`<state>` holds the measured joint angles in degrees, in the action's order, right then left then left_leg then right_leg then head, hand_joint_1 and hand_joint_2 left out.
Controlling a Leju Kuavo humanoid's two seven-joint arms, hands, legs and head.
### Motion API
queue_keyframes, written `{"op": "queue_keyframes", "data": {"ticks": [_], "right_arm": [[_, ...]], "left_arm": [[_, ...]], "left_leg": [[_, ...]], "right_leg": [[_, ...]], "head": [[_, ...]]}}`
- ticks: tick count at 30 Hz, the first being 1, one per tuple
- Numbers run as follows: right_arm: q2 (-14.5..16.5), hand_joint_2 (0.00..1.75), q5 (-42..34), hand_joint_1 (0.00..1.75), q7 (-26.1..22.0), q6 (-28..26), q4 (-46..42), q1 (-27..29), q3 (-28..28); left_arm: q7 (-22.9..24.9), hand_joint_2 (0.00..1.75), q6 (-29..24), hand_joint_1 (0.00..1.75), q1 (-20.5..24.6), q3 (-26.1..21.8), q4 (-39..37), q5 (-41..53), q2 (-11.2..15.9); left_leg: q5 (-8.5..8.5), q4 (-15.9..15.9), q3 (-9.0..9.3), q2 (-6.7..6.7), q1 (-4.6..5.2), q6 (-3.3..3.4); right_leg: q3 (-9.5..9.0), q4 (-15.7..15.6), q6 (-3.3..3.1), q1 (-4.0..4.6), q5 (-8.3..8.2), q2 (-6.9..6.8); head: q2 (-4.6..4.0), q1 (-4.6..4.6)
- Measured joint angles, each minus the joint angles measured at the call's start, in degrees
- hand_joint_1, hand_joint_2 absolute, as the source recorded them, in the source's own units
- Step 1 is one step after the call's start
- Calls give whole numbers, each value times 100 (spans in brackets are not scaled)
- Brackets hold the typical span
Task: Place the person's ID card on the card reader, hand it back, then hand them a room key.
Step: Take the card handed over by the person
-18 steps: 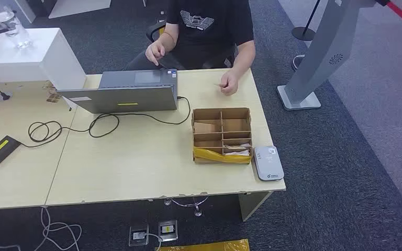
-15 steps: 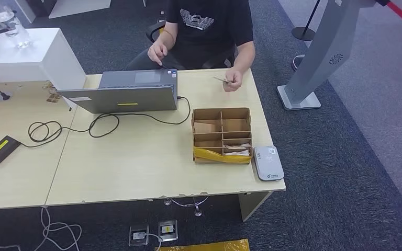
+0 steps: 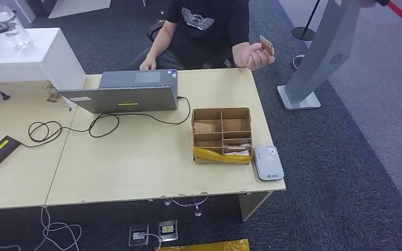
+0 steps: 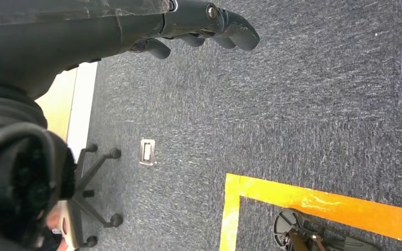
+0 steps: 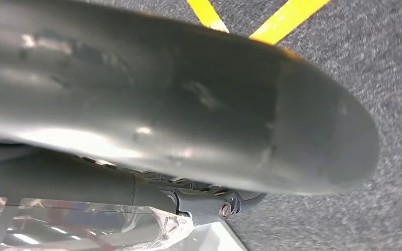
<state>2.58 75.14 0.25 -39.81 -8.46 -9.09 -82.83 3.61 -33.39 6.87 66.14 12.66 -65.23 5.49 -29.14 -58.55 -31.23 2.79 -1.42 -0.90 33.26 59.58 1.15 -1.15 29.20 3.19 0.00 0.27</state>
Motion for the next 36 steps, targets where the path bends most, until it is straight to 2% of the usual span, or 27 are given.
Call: {"op": "queue_keyframes", "data": {"ticks": [4,7,11,14,21,26,28,29,30,31,32,33,34,35,36], "right_arm": [[-183,0,-1292,0,-605,17,0,-25,-149],[-513,0,-1945,0,-1190,36,0,-65,-227],[-1001,0,-2505,0,-2212,120,0,-175,-300],[-1454,0,-2720,0,-2791,266,-3,-415,-317],[-2641,0,-2778,0,-3641,472,-14,-1449,-322],[-3405,0,-2467,0,-3965,827,32,-2335,-317],[-3468,0,-2578,0,-3662,1435,-55,-2516,-251],[-3436,0,-2885,0,-3245,1809,-220,-2461,-140],[-3394,0,-3443,0,-2538,2135,-503,-2267,77],[-3361,0,-4145,0,-1713,2227,-882,-1958,375],[-3357,0,-4882,0,-877,2072,-1336,-1606,739],[-3372,0,-5597,0,-98,1643,-1945,-1255,1210],[-3389,0,-6126,0,378,1126,-2630,-961,1693],[-3404,0,-6471,0,571,649,-3356,-751,2171],[-3417,0,-6677,0,557,290,-4067,-602,2625]], "left_arm": [[-32,0,14,0,-1,2,0,-9,0],[-68,0,20,0,-1,2,0,-32,0],[-99,0,17,0,-1,0,0,-83,2],[-125,0,23,0,0,0,0,-110,9],[-168,0,61,0,0,0,0,-131,13],[-166,0,63,0,-2,0,0,-138,8],[-163,0,76,0,6,0,0,-150,3],[-162,0,86,0,12,0,0,-159,0],[-162,0,96,0,21,0,0,-168,-2],[-162,0,105,0,24,0,1,-174,-4],[-162,0,111,0,16,0,1,-179,-6],[-162,0,117,0,3,0,1,-179,-5],[-162,0,126,0,-16,0,1,-178,-3],[-166,0,139,0,-31,0,-2,-172,2],[-177,0,153,0,-29,0,-4,-162,11]], "left_leg": [[0,0,0,0,4,0],[0,0,0,0,8,1],[0,0,-1,0,16,2],[1,-1,1,-4,24,4],[14,-3,2,-8,42,24],[18,-2,-6,-2,46,29],[17,-4,2,-2,40,30],[15,-7,15,0,32,33],[11,-8,28,13,25,39],[9,-8,30,40,28,48],[9,-6,24,67,42,59],[12,0,0,87,68,66],[10,7,-47,73,99,69],[1,12,-77,25,120,67],[-18,17,-96,-31,130,60]], "right_leg": [[0,0,0,-5,0,-1],[0,0,1,-9,-1,-1],[-1,0,5,-18,-3,0],[0,-1,13,-27,-9,7],[3,-1,32,-46,-22,11],[1,0,37,-49,-25,5],[2,-6,37,-42,-25,5],[0,-17,38,-32,-24,5],[-11,-29,46,-23,-17,-5],[-26,-37,56,-25,-7,-31],[-31,-33,66,-42,3,-60],[-27,-13,74,-72,11,-78],[-5,14,75,-107,14,-64],[22,36,73,-131,14,-13],[39,49,70,-140,14,50]], "head": [[0,-2],[0,-1],[0,-1],[0,-3],[0,-3],[0,-2],[0,0],[0,-2],[0,2],[0,18],[0,35],[0,57],[0,71],[0,71],[0,61]]}}
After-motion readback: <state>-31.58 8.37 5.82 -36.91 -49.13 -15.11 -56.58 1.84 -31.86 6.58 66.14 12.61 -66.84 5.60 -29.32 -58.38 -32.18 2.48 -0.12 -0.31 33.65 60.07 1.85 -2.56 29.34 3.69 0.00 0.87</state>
